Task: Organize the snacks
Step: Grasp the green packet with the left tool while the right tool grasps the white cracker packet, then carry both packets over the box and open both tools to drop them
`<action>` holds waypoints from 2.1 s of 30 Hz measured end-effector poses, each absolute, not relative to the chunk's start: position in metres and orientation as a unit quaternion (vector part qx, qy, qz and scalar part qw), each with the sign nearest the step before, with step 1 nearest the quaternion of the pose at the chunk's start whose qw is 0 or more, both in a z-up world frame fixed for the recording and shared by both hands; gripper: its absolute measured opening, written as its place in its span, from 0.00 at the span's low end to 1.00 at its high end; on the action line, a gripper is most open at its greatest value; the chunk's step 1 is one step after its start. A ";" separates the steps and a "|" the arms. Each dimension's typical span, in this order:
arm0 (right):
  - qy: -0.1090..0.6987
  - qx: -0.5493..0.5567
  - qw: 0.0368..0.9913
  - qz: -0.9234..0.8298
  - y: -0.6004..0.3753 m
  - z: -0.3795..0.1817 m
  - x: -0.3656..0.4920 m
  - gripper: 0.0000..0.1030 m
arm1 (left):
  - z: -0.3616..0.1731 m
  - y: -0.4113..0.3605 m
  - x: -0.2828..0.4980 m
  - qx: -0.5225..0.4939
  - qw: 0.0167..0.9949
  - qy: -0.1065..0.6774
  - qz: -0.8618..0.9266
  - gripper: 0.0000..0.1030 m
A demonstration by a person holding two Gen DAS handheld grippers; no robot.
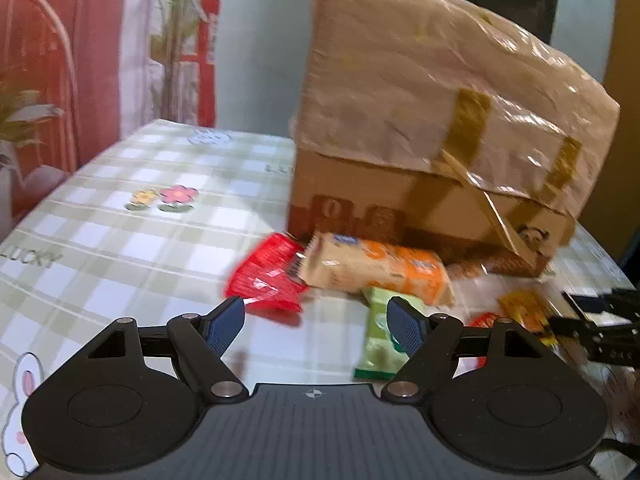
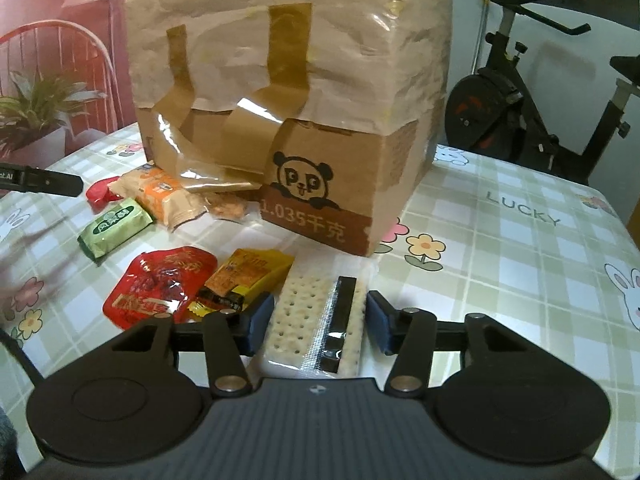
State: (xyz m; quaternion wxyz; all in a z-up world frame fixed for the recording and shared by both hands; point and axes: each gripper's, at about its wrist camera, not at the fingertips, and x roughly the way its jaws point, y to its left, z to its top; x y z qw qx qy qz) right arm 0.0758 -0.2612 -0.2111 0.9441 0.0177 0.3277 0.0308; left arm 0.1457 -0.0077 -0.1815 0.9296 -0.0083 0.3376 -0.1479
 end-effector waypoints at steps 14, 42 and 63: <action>0.327 0.025 0.944 0.034 -0.263 -0.212 0.077 0.52 | -0.201 -0.056 0.162 0.041 0.901 0.368 -0.226 0.73; 0.325 0.028 0.945 0.025 -0.265 -0.214 0.078 0.51 | -0.208 -0.040 0.148 0.007 0.910 0.355 -0.213 0.40; 0.296 0.059 0.953 0.004 -0.276 -0.205 0.066 0.49 | -0.188 -0.031 0.140 0.015 0.920 0.327 -0.214 0.40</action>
